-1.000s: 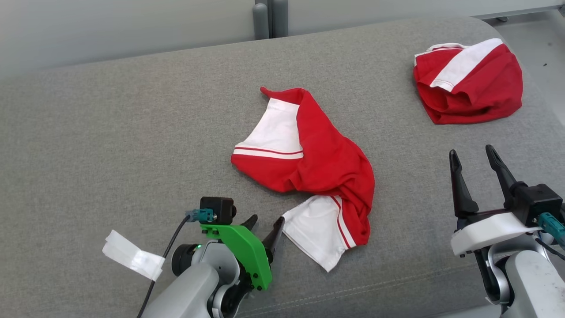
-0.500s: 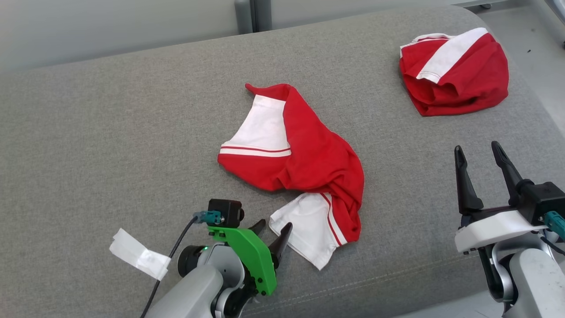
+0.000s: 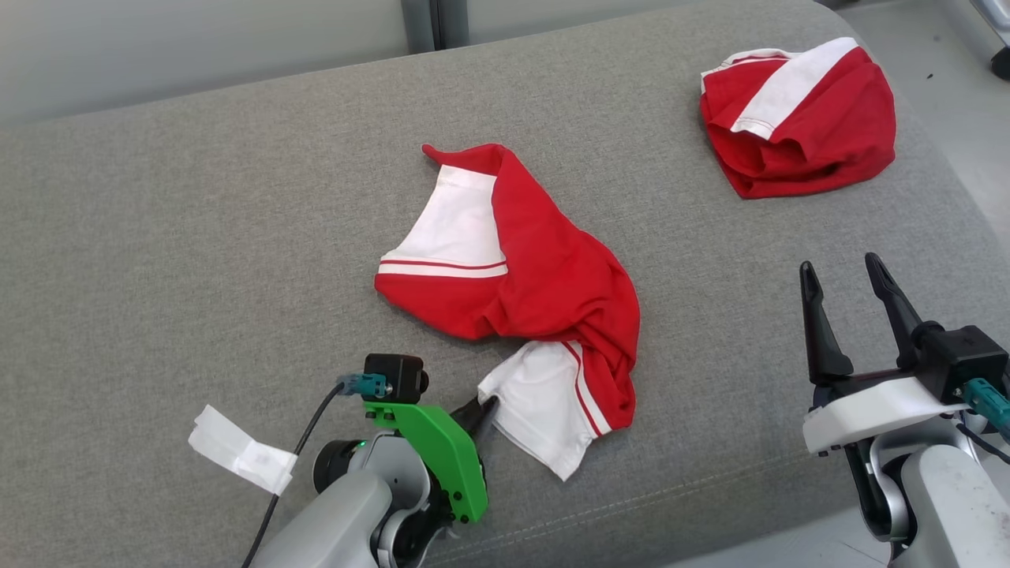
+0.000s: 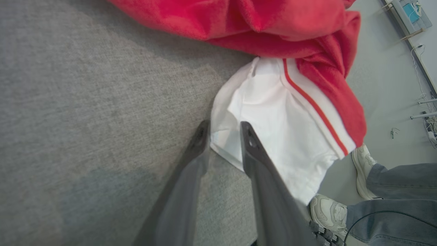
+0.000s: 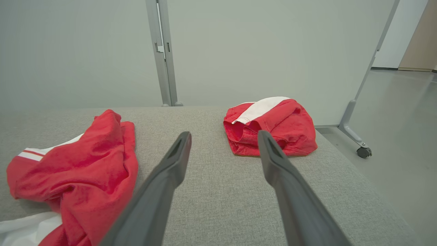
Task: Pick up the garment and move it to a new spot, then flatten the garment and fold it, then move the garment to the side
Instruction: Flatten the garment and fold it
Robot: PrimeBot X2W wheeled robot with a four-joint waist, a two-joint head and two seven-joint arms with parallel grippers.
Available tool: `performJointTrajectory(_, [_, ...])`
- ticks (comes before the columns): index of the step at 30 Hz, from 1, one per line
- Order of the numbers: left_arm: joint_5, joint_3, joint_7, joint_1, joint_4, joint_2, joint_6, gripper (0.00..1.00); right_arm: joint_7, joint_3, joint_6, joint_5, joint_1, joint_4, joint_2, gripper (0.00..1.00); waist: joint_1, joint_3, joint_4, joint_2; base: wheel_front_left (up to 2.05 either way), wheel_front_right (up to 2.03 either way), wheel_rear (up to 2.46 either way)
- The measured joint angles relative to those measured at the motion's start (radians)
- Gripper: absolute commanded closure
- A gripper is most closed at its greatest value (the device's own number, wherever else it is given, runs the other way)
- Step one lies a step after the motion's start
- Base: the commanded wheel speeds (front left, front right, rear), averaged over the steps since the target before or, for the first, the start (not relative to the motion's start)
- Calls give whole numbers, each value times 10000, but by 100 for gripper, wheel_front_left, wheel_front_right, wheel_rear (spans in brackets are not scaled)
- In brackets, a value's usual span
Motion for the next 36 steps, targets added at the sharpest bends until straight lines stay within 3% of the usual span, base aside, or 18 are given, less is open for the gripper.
performJointTrajectory(9, [-94, 82, -73, -405, -219, 6, -412, 100, 0, -100, -2, 10, -1, 17, 169, 0, 0, -96, -47, 0, 0, 0, 0])
performJointTrajectory(15, [-836, 629, 23, -1035, -1603, -10, -924, 100, 0, -263, -29, 109, 60, 50, 192, 0, 0, -239, 84, 0, 0, 0, 0])
performJointTrajectory(21, [-1135, 1317, 552, -2537, -3106, 90, -932, 100, 0, -299, -29, 109, 244, 69, 211, 0, 0, -381, 351, 0, 0, 0, 0])
performJointTrajectory(30, [-1145, 2796, 1515, -5115, -4242, 1093, 73, 100, 0, 12, 113, 107, 209, 98, 476, 0, 0, -674, 535, 0, 0, 0, 0])
performJointTrajectory(36, [-1434, 3862, 1691, -6171, -4376, 1151, 671, 100, 0, 40, 151, 104, 208, 138, 504, 0, 0, -687, 509, 0, 0, 0, 0])
